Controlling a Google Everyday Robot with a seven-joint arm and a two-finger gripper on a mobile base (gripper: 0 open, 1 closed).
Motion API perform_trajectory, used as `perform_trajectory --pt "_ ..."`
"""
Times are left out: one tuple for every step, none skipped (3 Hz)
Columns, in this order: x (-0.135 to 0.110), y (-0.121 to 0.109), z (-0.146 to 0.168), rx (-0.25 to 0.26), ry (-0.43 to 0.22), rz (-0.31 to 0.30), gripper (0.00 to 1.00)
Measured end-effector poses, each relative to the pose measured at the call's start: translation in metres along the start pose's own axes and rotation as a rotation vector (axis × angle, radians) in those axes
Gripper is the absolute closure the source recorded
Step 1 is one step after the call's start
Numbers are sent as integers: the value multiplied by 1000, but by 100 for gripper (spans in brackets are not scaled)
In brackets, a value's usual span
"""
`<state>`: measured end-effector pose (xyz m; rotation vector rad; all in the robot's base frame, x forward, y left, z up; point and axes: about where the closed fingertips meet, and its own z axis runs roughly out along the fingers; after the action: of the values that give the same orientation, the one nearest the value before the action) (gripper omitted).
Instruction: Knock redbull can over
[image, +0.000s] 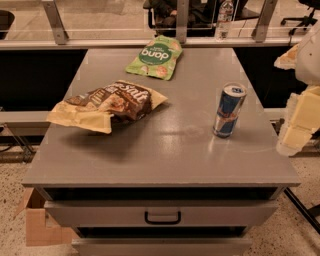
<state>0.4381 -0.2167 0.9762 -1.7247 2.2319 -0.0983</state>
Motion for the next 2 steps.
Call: perform_trajectory --pt "0 0 0 0 0 0 0" --pt "2 0 -6 7 -74 71 0"
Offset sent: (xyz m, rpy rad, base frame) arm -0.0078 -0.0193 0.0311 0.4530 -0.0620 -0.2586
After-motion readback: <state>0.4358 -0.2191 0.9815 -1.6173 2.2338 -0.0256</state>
